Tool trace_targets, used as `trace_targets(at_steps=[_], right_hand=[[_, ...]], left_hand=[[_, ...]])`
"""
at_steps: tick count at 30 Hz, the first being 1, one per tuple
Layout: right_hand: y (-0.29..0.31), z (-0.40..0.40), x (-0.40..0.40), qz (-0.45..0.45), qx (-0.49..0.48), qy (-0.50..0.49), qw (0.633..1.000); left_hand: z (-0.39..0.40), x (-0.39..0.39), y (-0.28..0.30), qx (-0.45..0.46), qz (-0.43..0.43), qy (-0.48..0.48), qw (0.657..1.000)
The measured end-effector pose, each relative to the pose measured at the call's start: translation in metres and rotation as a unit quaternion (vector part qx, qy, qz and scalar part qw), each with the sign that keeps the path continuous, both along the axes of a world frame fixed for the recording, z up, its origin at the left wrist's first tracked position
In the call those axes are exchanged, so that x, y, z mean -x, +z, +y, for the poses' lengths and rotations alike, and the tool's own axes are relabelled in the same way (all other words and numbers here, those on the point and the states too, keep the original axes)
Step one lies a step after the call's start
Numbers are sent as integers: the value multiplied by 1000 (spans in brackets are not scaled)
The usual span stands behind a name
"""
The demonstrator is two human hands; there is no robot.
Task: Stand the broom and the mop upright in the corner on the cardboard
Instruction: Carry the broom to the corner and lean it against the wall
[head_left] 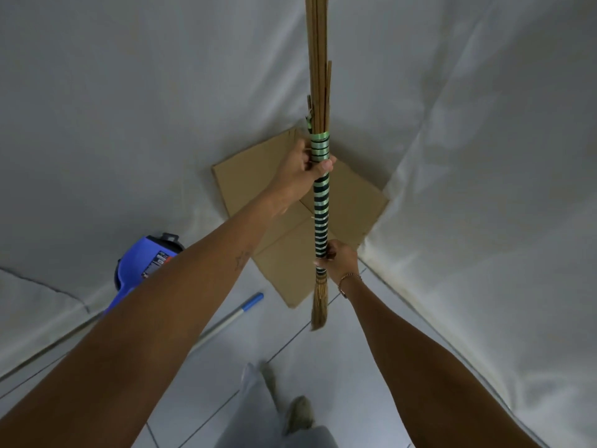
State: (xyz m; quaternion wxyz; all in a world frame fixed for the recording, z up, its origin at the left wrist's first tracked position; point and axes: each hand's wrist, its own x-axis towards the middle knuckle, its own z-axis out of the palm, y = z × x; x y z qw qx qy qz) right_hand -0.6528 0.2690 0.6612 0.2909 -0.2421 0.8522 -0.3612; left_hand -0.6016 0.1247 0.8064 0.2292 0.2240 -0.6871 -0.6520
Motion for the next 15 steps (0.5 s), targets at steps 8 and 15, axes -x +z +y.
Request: trace_targets(at_steps=[8,15], right_hand=[[-8,-83,76,-4,-4,68,998],[-8,-177,151,-17,2,78,997]], left_hand=[[-85,74,-12,23,-18,18,999],[-174,139,-13,33,-7,42,999]])
